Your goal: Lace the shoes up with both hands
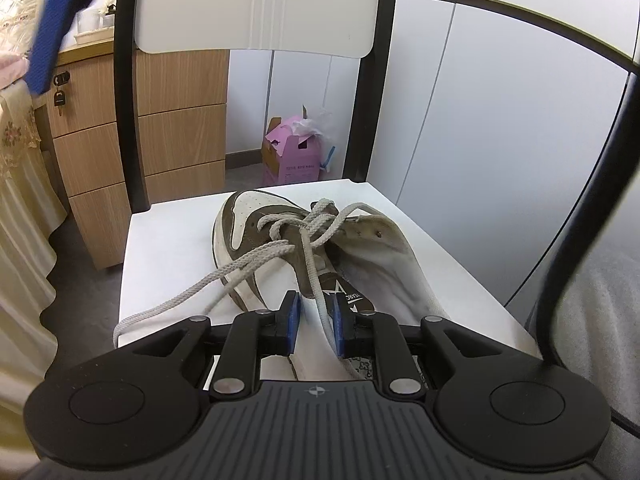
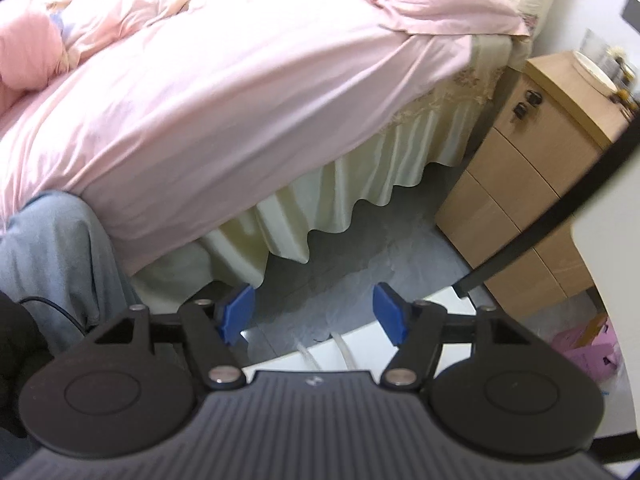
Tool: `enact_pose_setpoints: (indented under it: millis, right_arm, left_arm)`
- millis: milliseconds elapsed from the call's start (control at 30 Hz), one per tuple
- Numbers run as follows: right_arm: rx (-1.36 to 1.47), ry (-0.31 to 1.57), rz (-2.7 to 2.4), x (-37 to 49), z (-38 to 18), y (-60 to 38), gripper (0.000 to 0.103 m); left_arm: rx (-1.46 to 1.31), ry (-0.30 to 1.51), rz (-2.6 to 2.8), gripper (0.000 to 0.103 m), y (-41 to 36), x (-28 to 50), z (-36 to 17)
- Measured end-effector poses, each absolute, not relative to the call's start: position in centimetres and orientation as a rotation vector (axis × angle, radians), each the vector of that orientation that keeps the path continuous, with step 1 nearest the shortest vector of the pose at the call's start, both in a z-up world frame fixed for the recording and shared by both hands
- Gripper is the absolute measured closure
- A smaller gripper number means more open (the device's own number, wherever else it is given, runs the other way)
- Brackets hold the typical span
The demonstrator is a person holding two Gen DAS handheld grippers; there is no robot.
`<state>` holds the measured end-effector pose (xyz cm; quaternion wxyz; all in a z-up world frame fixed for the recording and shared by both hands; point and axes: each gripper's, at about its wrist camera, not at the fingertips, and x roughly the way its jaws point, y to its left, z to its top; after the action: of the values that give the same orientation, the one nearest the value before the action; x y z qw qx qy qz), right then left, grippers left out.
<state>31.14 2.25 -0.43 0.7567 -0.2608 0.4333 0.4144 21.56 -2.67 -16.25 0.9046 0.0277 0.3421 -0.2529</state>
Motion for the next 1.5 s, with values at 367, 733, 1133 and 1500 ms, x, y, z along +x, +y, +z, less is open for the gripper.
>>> enact_pose_setpoints:
  millis: [367, 733, 1133, 1500]
  right_arm:
    - [-0.526, 1.125, 0.76, 34.4, -4.9, -6.9, 0.069]
    - [-0.609, 1.173, 0.865, 32.2, -9.1, -8.2, 0.079]
    - [-0.64, 0.991, 0.845, 30.9, -6.1, -6.2, 0.1]
    - [-0.538, 0.832, 0.921, 30.8, 0.0, -0.7, 0.101]
  left_arm:
    - [0.071, 0.71, -0.505, 0.084, -3.1, 21.3, -16.1]
    - [0.145, 0.676, -0.489, 0.084, -3.9, 20.5, -16.2]
    - [0.184, 0.662, -0.523, 0.084, -4.1, 20.6, -16.4]
    - [0.202, 0.656, -0.55, 0.084, -4.1, 20.7, -16.5]
